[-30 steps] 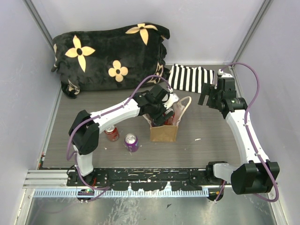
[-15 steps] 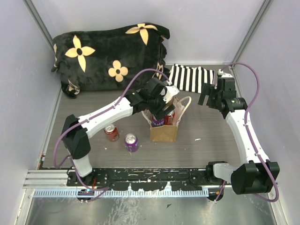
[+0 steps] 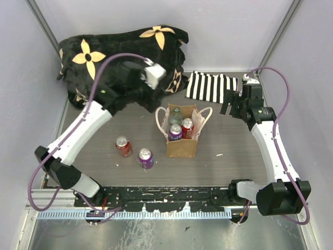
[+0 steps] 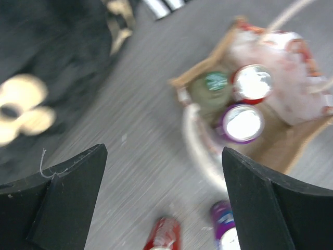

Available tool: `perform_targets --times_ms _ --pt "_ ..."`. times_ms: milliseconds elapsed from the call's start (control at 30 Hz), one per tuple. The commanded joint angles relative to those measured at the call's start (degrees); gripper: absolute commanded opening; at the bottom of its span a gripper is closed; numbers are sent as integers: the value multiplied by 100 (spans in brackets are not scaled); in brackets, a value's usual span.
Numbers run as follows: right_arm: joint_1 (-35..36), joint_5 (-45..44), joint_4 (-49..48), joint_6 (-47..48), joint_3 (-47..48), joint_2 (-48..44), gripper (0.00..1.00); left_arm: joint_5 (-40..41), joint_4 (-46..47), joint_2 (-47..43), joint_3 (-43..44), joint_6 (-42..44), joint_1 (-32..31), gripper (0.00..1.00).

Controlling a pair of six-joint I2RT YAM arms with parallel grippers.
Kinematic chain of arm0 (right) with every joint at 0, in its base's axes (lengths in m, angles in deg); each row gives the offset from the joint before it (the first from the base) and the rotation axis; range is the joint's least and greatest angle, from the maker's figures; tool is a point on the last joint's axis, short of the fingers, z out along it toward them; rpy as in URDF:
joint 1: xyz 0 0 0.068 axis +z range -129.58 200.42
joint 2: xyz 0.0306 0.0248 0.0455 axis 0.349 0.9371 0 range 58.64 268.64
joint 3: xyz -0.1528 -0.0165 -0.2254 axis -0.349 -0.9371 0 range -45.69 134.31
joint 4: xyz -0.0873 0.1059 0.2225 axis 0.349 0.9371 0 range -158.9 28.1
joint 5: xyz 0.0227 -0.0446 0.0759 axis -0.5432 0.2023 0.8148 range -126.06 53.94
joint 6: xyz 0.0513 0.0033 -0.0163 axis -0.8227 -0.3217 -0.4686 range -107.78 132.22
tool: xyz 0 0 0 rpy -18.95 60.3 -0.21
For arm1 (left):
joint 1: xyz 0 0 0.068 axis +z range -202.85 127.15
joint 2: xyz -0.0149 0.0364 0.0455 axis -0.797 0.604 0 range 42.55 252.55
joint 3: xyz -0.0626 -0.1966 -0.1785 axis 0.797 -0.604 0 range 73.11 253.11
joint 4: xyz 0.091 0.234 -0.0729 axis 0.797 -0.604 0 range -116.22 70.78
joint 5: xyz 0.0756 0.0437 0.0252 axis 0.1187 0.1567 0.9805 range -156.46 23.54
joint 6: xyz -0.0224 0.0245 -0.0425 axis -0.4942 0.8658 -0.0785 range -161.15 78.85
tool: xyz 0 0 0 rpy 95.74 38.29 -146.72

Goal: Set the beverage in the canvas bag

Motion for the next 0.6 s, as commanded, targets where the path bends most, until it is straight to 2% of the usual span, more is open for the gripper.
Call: perform_targets --times_ms 0,100,200,367,567 --pt "-33 144 -118 13 286 15 97 -124 -1436 -333 136 283 1017 99" --pt "-33 178 -84 3 287 29 97 -108 -2361 -424 -116 846 1358 99" --pt "-33 170 -57 12 247 -7 97 7 -2830 -675 -786 1347 1420 98" --pt "-34 221 -24 -12 128 -154 97 194 -2792 -964 -1685 1528 1466 98" --pt "-33 223 94 20 92 -291 98 258 -2672 -799 -2109 1555 1566 98"
